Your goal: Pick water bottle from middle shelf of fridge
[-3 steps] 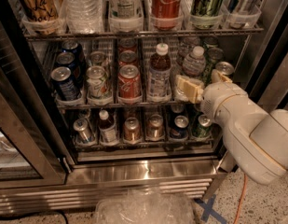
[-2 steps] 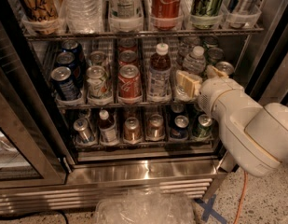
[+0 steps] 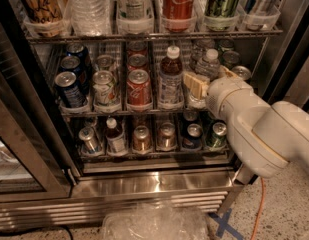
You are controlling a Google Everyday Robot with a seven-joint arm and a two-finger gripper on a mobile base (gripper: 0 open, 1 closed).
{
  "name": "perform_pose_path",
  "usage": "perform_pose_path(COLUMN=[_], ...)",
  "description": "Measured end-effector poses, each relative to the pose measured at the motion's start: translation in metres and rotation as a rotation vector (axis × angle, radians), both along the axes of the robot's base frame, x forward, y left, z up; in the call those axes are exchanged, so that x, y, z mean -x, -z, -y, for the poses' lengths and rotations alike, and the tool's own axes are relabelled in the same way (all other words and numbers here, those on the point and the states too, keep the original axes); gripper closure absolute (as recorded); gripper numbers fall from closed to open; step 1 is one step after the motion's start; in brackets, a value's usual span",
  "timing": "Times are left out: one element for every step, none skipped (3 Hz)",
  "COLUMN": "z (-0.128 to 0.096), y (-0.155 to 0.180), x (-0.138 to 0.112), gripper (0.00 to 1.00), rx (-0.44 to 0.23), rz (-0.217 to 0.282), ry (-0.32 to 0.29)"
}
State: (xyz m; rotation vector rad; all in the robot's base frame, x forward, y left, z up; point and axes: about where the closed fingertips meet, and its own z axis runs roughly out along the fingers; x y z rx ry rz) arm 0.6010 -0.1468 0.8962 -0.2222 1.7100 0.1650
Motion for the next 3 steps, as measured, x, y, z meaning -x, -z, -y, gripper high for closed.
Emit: perform_pose_path(z=[-0.0062, -0.0064, -0.0064], y=[0.0158, 0.0164, 0.0164], x=[-0.0099, -0.0105, -0.0105], gripper=[0.25, 0.43, 0.67], rx=[0.006, 0.008, 0.008], rz=[-0.005, -0.004, -0.004], ry=[-0.008, -0.008, -0.008])
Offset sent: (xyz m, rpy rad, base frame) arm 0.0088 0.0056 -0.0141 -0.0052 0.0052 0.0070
